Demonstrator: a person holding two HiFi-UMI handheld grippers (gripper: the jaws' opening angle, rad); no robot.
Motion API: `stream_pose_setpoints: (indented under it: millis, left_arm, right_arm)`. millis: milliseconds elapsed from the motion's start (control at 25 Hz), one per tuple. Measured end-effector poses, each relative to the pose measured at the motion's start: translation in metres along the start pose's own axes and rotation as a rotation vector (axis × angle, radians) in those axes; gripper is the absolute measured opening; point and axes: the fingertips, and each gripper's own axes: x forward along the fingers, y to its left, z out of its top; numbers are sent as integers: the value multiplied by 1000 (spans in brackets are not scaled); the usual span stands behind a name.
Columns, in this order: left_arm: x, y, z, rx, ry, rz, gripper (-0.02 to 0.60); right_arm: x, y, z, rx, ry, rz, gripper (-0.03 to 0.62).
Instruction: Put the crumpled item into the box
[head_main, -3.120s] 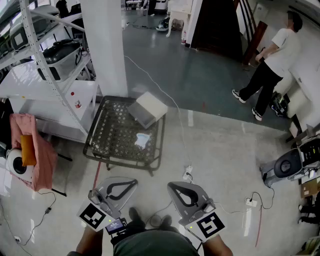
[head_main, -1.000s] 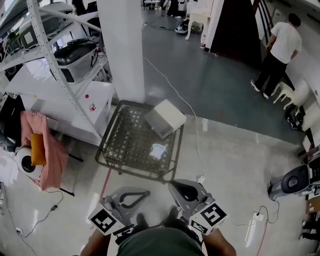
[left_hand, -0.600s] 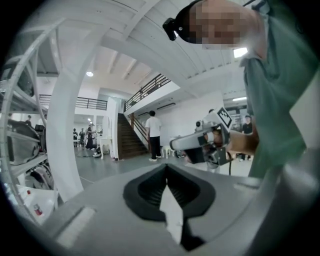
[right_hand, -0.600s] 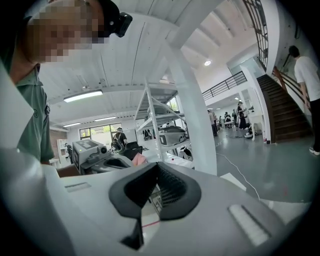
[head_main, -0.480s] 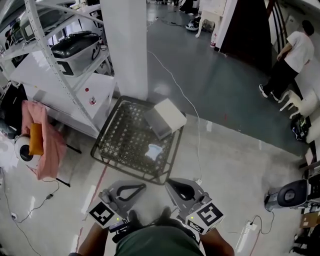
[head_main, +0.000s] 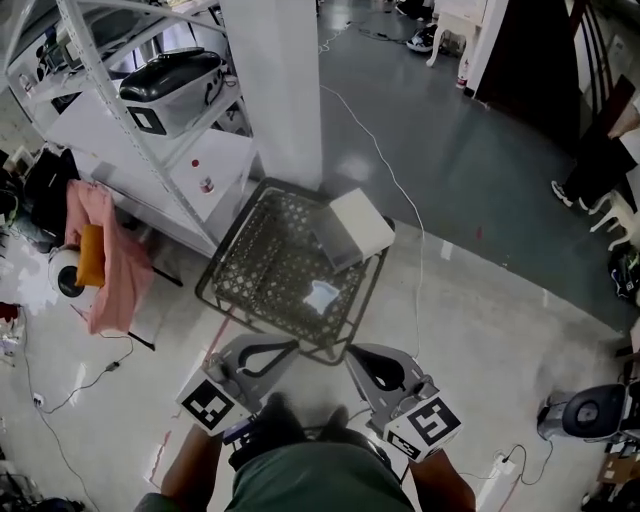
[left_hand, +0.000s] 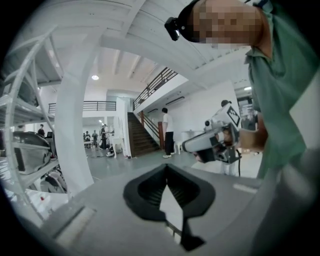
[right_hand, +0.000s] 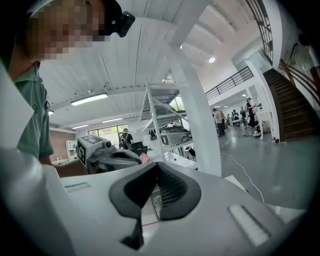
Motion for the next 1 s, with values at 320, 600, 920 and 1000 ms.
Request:
stream_pose_setpoints:
  millis: [320, 600, 920, 1000]
  left_arm:
    - [16, 61, -12, 17, -19, -54, 4]
    - [42, 124, -13, 11, -47, -167, 5]
    - [60, 175, -20, 13, -63, -273, 3]
    - [58, 186, -24, 9, -71, -288, 4]
  right_arm:
    - [48, -34, 1, 16, 9, -60, 6]
    - [98, -69, 10, 32, 31, -161, 6]
    - [149, -99, 12, 50, 52, -242, 6]
    - [160, -102, 13, 49, 55, -260, 6]
